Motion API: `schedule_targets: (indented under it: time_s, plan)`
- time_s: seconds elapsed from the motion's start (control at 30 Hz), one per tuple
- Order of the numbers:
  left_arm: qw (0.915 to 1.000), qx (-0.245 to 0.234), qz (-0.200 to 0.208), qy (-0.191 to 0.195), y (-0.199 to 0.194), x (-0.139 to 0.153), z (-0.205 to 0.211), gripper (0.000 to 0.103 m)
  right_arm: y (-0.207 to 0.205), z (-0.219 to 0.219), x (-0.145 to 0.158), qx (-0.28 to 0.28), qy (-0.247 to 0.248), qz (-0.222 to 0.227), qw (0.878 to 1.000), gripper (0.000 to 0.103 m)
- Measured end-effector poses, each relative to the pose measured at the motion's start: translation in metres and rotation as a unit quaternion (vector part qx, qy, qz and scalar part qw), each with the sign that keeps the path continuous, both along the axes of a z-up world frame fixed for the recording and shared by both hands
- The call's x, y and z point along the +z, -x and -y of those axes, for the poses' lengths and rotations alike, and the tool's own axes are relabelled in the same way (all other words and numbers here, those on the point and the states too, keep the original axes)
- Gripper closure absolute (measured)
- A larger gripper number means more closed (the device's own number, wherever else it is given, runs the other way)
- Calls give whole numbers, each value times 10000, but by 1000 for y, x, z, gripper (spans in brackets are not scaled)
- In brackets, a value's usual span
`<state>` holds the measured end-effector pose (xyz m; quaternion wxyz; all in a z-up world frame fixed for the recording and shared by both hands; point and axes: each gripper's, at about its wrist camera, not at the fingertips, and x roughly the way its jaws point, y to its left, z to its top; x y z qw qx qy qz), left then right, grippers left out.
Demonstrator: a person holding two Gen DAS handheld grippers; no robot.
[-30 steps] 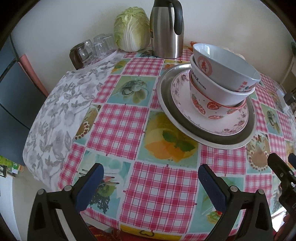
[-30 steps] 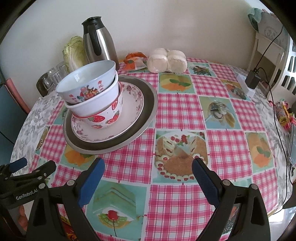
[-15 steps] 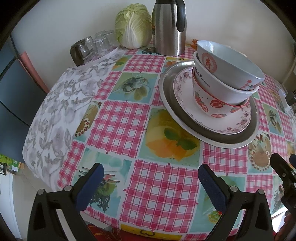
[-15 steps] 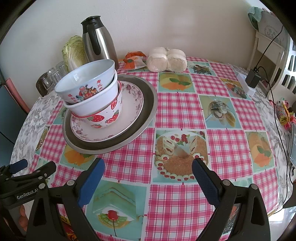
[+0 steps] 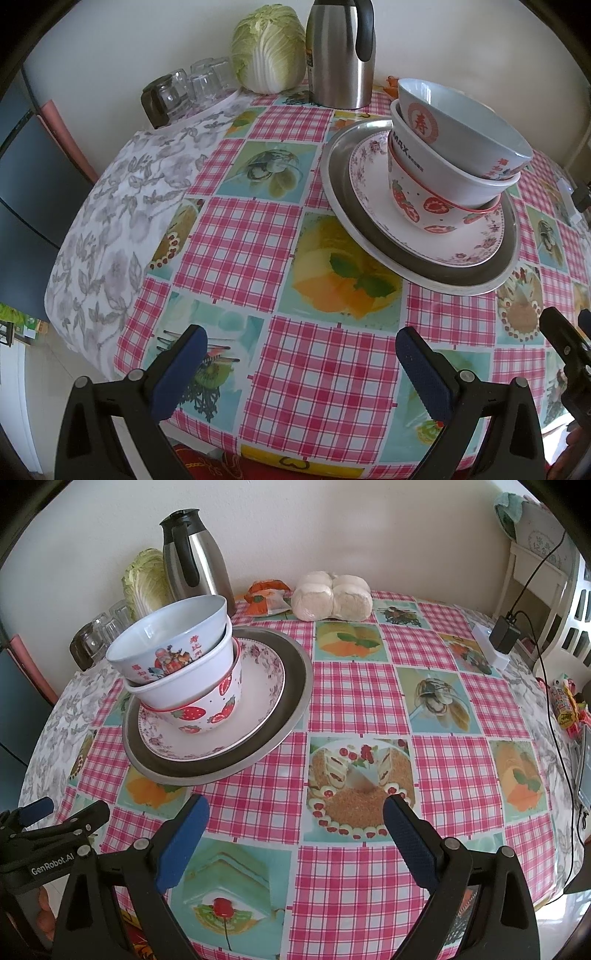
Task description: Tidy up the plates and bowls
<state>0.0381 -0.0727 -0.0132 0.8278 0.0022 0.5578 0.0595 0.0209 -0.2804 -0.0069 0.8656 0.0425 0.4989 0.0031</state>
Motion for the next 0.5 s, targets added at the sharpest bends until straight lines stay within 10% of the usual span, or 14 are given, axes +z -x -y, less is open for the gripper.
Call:
schedule_targets:
  time_s: [0.5]
  plan:
    - [10000, 32, -14, 28, 0, -1, -2, 0, 0, 0, -1, 4, 24, -15, 10000, 8]
